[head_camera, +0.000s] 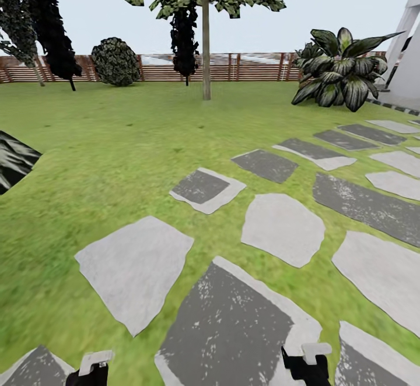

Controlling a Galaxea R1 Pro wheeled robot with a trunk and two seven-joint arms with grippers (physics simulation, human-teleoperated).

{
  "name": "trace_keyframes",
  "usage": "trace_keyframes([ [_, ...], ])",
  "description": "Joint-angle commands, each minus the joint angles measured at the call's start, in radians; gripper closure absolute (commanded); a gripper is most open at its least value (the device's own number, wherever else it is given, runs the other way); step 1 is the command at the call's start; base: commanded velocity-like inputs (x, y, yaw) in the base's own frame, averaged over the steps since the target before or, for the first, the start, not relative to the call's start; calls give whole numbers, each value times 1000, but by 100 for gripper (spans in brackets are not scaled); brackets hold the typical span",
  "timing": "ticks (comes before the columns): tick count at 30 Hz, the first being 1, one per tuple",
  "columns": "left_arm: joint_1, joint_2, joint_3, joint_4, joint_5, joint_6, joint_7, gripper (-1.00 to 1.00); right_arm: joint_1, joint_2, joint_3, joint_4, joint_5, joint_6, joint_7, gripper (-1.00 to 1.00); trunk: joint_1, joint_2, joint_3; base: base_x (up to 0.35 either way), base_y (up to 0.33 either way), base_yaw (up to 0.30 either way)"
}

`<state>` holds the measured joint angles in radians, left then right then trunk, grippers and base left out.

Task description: In the garden, pick up the pesticide atomizer on the floor and spray pesticide onto both trees until each tree trunk is fully covered.

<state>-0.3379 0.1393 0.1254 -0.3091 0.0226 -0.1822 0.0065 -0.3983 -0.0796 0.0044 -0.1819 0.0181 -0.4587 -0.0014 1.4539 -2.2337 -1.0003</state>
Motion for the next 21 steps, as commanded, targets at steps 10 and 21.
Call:
trace_keyframes([
  [10, -1, 0, 0, 1, 3, -3, 1, 100, -1, 0, 0, 1, 2, -3, 0, -100, 0, 0, -1, 339, 0, 0],
  [21, 0, 0, 0, 1, 2, -3, 1, 100, -1, 0, 0, 1, 2, -3, 0, -100, 0, 0, -1, 339, 0, 0],
])
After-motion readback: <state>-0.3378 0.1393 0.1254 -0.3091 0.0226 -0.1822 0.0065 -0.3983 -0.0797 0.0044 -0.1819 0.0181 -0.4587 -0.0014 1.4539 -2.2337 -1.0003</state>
